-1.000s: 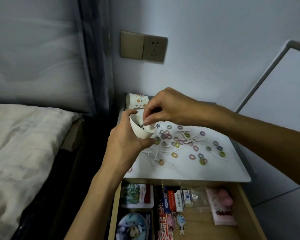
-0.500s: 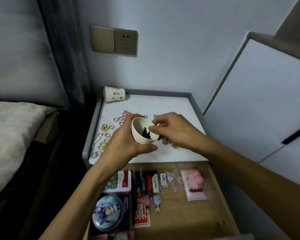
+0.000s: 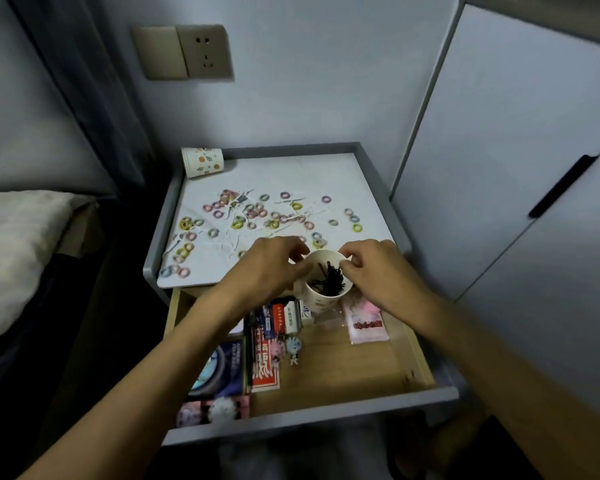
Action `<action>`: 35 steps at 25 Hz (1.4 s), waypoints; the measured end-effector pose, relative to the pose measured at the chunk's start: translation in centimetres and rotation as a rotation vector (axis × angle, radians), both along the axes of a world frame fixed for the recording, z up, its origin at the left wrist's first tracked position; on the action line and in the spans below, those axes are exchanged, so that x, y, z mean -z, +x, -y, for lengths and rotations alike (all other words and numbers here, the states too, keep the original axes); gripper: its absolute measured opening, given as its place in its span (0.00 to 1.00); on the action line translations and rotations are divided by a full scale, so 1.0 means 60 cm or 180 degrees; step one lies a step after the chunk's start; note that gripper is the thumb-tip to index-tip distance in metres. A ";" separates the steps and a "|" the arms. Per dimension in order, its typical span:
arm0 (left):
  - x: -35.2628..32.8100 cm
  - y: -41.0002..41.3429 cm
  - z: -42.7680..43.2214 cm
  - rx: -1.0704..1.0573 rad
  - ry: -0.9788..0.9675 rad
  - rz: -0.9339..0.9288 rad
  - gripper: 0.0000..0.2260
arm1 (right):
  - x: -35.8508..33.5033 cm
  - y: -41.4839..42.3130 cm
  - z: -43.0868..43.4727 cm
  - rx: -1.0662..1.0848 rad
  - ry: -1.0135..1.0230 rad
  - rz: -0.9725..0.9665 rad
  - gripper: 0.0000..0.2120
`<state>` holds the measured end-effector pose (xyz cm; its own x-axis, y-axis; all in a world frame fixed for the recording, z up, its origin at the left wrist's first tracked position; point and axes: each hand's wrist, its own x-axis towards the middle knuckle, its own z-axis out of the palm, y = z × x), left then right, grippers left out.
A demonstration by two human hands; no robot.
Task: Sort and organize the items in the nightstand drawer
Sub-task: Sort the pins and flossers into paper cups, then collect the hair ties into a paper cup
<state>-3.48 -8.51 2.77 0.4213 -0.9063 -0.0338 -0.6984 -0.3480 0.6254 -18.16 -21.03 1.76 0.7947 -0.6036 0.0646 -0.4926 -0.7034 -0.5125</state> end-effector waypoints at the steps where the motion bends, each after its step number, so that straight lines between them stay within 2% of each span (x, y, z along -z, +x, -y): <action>1: 0.007 -0.015 0.006 0.0049 0.0059 -0.0110 0.10 | 0.011 -0.012 0.003 -0.0052 0.0027 -0.0039 0.08; 4: 0.040 -0.064 0.021 0.0156 0.0189 -0.0226 0.09 | 0.040 -0.052 0.014 -0.0232 0.0280 -0.0192 0.09; 7: 0.091 -0.101 0.038 0.0237 0.0377 -0.0217 0.11 | 0.044 -0.088 0.040 -0.0111 0.0531 -0.0324 0.10; 11: 0.160 -0.145 0.058 0.0502 0.0672 -0.0147 0.12 | 0.043 -0.121 0.085 0.0129 0.0411 -0.0476 0.13; 16: 0.211 -0.188 0.077 0.0663 0.0926 -0.0140 0.11 | 0.060 -0.150 0.101 0.0108 0.0286 -0.0811 0.11; 20: 0.213 -0.212 0.086 0.0879 0.0876 0.0010 0.10 | 0.070 -0.148 0.103 0.0013 0.0311 -0.1011 0.14; 26: 0.207 -0.219 0.090 0.0959 0.0937 -0.0105 0.13 | 0.074 -0.148 0.100 -0.0020 0.0221 -0.1172 0.16; 31: 0.189 -0.180 0.067 0.0682 0.0903 -0.0508 0.16 | 0.076 -0.129 0.089 -0.0142 0.0205 -0.1165 0.17; 35: 0.131 -0.112 0.036 0.0200 0.0601 -0.0632 0.13 | 0.075 -0.091 0.072 -0.0228 0.0041 -0.1077 0.14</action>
